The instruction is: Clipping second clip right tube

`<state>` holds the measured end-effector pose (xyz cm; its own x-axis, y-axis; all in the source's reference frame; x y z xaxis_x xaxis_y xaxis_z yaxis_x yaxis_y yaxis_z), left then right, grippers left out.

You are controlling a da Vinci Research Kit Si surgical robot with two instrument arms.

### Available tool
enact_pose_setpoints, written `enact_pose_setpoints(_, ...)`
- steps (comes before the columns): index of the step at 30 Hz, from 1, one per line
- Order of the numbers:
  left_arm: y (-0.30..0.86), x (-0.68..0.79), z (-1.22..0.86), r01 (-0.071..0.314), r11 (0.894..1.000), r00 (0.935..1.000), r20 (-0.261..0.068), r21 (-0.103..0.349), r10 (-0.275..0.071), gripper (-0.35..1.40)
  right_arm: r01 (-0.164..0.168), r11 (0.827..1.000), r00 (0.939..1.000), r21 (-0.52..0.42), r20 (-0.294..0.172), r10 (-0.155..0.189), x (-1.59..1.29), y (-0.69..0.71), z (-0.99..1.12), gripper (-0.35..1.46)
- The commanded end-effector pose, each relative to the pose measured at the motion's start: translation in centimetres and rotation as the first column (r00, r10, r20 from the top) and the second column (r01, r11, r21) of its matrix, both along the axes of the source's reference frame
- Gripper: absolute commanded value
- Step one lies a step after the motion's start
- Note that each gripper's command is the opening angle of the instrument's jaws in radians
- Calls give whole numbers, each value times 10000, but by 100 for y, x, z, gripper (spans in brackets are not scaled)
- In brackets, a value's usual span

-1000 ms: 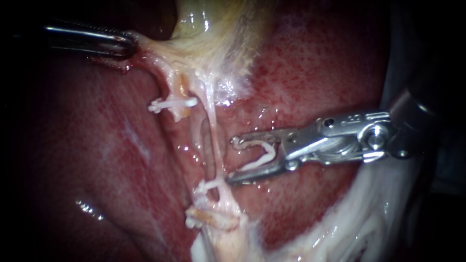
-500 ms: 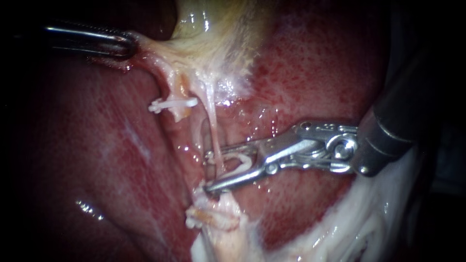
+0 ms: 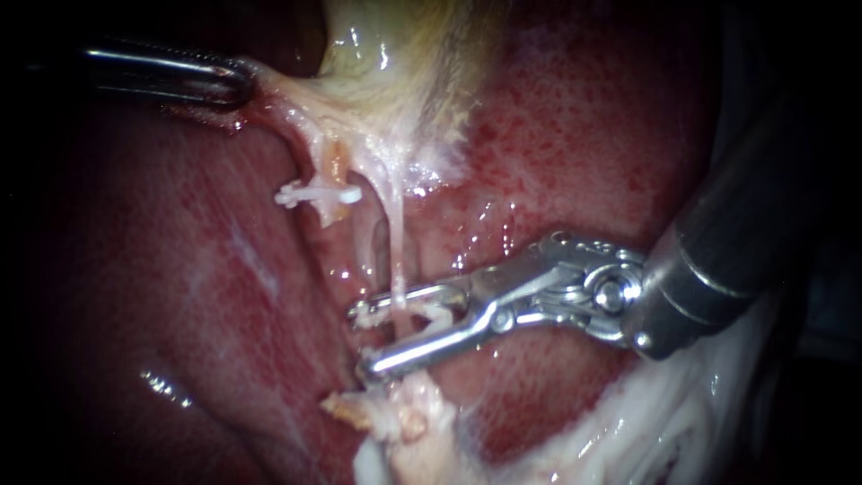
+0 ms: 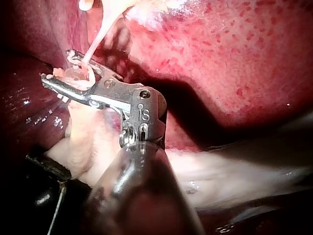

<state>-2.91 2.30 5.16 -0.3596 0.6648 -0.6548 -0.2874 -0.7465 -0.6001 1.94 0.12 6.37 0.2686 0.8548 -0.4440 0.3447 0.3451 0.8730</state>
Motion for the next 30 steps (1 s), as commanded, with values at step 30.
enact_pose_setpoints(30, 1, -1, 3, 0, 10000, 10000, 1, 1, 0, -35, 386, 9980, 9989, 491, 237, -398, -9, 0, 2, -35)
